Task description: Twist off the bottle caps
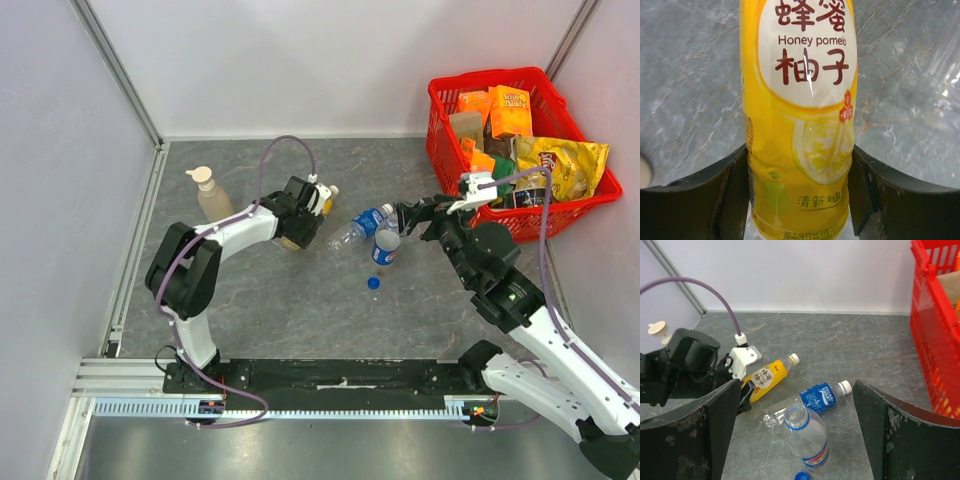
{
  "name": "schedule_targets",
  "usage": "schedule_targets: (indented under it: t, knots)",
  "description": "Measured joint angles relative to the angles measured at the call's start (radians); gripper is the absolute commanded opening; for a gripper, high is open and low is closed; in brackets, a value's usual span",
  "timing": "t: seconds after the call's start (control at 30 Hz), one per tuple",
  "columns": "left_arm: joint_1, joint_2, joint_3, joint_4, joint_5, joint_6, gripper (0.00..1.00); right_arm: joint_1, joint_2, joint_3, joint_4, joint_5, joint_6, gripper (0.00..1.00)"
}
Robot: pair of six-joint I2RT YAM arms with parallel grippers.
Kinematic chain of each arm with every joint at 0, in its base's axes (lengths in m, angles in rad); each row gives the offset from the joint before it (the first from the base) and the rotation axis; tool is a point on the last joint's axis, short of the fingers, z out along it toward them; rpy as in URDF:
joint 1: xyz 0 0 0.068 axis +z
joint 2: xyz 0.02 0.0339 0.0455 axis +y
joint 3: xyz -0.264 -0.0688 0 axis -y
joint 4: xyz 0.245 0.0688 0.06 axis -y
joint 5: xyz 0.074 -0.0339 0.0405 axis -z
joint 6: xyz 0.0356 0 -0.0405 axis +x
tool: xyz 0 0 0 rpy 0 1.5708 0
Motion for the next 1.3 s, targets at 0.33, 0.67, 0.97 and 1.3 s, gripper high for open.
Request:
schedule_targets:
  t: [0.33,0.67,0.97,1.3]
  knots:
    - [-0.022,-0.352,0.069,-0.174,-0.029,-0.024,0.56,-0.003,0.194,0.132,-0.007,-0.201,0.056,0.98]
    - [-0.119,-0.589,0.077,-0.288,0.063,-0.022,0.56,-0.019,0.280,0.300,-0.018,-0.403,0.133,0.98]
    - [-0.116,-0.871,-0.180,-0.214,0.158,0.002,0.54,-0.107,0.334,0.330,0.001,-0.534,0.257,0.98]
    - [-0.114,-0.862,-0.251,-0.169,0.166,0.002,0.54,-0.163,0.605,0.303,0.327,-0.832,0.490,0.84]
